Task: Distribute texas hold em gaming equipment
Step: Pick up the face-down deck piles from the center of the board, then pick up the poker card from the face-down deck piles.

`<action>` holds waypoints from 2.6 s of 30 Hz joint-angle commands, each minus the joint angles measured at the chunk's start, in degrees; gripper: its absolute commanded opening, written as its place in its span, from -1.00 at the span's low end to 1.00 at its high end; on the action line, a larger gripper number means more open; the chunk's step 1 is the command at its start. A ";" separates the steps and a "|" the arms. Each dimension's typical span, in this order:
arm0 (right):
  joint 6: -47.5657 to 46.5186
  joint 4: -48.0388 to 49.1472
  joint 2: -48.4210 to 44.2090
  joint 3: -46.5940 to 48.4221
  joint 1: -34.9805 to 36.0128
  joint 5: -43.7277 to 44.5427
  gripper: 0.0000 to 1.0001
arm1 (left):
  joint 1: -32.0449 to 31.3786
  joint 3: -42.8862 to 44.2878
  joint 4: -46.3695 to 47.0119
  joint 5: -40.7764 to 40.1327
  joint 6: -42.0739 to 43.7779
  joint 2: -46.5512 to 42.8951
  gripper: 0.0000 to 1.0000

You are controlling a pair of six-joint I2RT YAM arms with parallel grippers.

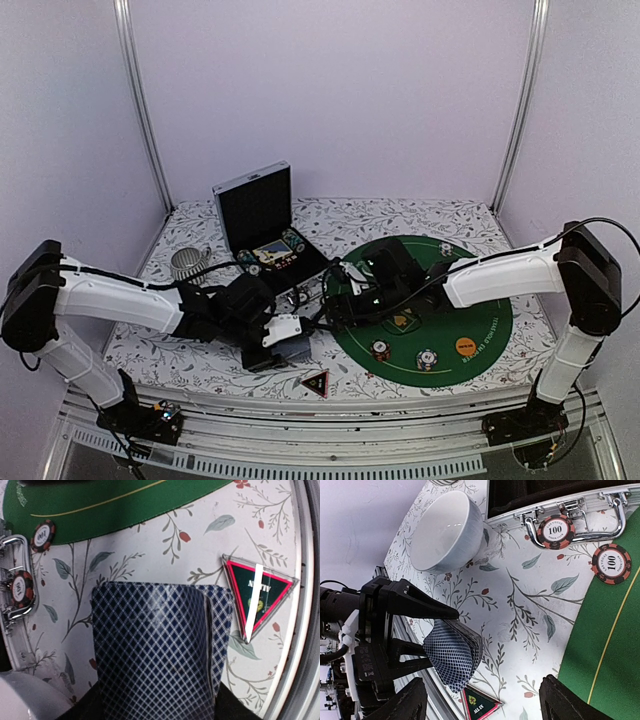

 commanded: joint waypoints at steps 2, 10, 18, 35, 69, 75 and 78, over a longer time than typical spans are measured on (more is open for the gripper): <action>-1.54 4.11 -2.00 -0.65 -0.23 -5.35 0.61 | -1.68 0.89 0.54 -3.26 2.26 -6.36 0.19; -3.51 5.14 2.44 5.23 1.63 -9.34 0.62 | -2.19 4.63 -3.52 -5.18 4.49 -9.47 0.19; -3.05 2.96 5.79 7.99 2.01 -6.15 0.62 | -3.04 5.47 -3.71 -6.41 4.14 -12.29 0.18; -5.36 -3.26 1.00 6.51 0.78 -1.58 0.48 | -3.40 4.37 -4.35 -10.13 4.62 -13.19 0.16; -6.04 -9.94 -2.17 9.55 0.92 -2.91 -0.94 | -3.20 2.89 -4.38 -11.01 5.63 -11.49 0.17; -6.22 -10.88 -4.32 9.55 0.89 -2.65 -0.95 | -3.08 2.27 -4.52 -11.09 5.65 -11.90 0.17; -6.52 -10.91 -5.99 9.55 0.69 -2.58 -0.95 | -2.97 1.92 -4.66 -10.94 5.70 -12.09 0.17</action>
